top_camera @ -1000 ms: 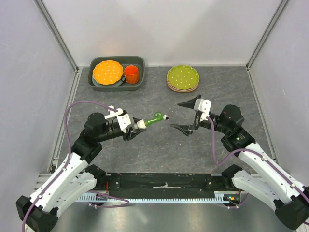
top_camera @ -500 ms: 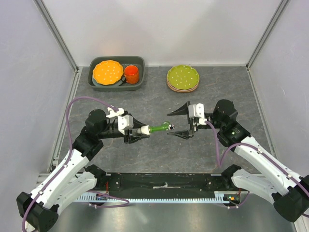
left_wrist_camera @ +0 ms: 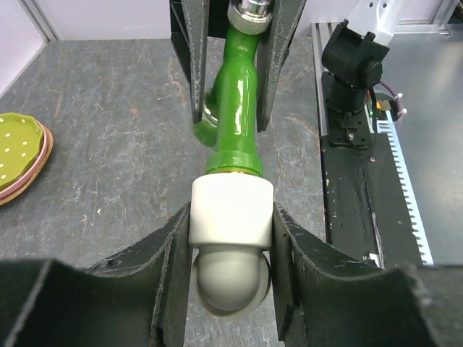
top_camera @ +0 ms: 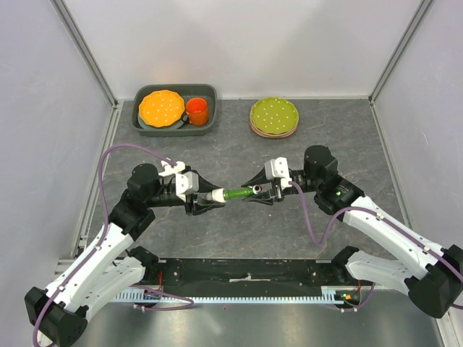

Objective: Install the water faucets

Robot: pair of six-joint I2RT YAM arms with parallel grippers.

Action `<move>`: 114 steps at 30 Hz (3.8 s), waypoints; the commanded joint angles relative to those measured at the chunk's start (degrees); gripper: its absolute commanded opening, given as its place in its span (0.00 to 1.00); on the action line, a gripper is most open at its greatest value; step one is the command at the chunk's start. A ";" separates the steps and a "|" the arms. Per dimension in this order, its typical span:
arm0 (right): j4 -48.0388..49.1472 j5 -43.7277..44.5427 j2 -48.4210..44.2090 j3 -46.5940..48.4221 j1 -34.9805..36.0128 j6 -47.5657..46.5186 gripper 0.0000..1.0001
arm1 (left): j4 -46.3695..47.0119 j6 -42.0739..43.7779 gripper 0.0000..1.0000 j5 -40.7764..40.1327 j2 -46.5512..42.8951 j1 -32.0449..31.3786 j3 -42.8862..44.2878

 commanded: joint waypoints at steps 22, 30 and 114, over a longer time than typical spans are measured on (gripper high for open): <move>13.55 9.93 6.50 5.78 0.59 56.00 0.00 | -4.44 25.19 0.02 -41.81 -4.16 -16.88 -0.36; 12.67 16.25 9.14 5.70 0.42 64.54 0.00 | 1.17 39.79 0.02 -67.47 2.33 -31.46 0.08; -6.22 7.93 -0.89 8.68 -2.93 7.86 0.98 | -12.44 10.01 0.02 -24.26 7.01 -10.83 10.80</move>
